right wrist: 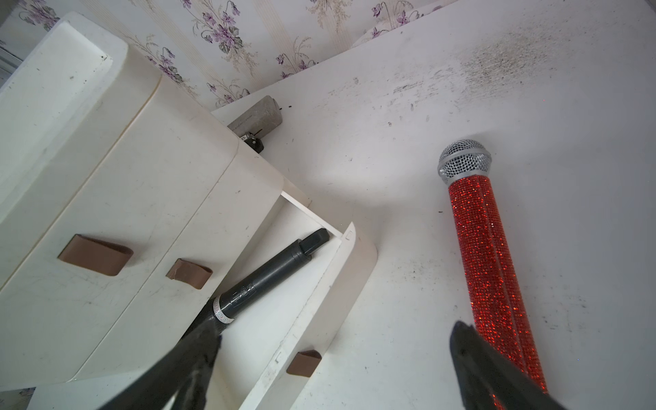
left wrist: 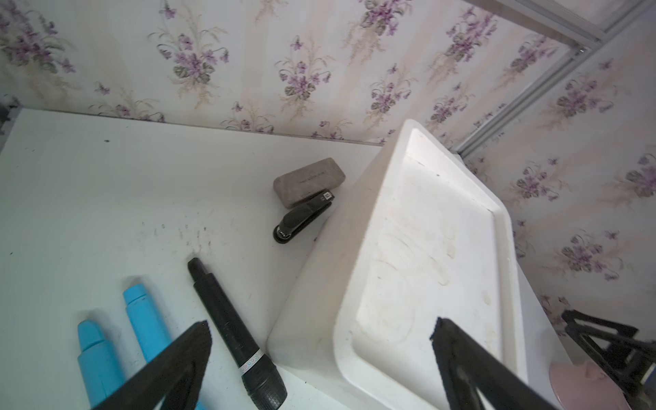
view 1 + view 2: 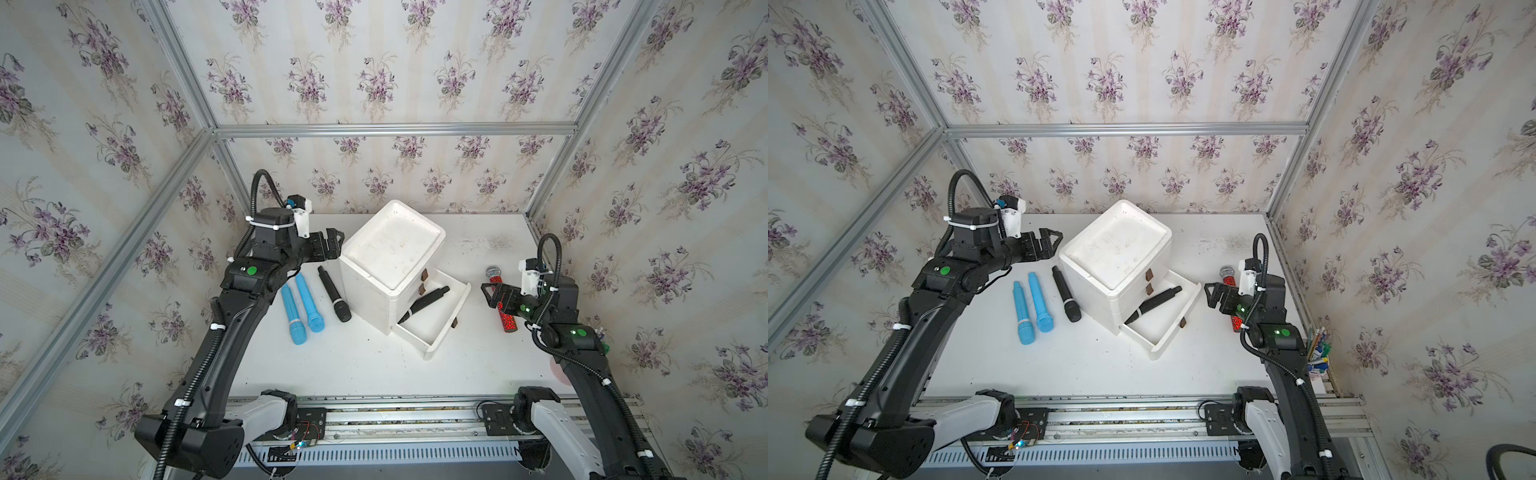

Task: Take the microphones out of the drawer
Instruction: Place the microphone at the center of the board, then pick up the microphone from the drawer.

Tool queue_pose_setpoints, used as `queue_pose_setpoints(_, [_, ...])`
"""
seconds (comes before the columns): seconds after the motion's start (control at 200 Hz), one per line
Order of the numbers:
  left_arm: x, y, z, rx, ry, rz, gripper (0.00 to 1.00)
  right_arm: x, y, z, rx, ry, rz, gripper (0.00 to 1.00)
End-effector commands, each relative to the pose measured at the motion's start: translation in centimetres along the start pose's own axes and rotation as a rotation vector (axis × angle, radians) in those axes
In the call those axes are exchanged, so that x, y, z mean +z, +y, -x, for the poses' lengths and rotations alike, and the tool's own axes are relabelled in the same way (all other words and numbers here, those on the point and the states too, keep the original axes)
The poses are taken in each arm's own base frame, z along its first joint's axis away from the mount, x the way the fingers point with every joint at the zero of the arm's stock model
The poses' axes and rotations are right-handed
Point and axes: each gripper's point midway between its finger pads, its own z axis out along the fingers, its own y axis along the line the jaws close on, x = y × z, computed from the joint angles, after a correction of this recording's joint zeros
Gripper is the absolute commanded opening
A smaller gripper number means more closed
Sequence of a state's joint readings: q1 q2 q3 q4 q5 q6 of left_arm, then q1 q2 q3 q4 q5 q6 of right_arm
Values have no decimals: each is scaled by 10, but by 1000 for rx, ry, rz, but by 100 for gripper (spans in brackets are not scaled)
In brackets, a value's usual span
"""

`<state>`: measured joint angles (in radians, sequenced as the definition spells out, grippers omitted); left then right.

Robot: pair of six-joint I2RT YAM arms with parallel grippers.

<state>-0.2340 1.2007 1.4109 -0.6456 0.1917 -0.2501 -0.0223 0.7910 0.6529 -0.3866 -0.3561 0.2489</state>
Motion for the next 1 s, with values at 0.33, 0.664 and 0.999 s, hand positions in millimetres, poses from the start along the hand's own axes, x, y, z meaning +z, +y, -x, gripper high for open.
queue_pose_setpoints(0.33, [-10, -132, -45, 465, 146, -333, 99, 2, -10, -6, 25, 43, -60, 100])
queue_pose_setpoints(0.664, [12, -211, -102, 672, 292, -514, 99, 4, -6, -18, 27, 120, -45, 100])
queue_pose_setpoints(0.999, [52, -241, -154, 832, 401, -479, 99, 5, 20, -27, 28, 242, 75, 100])
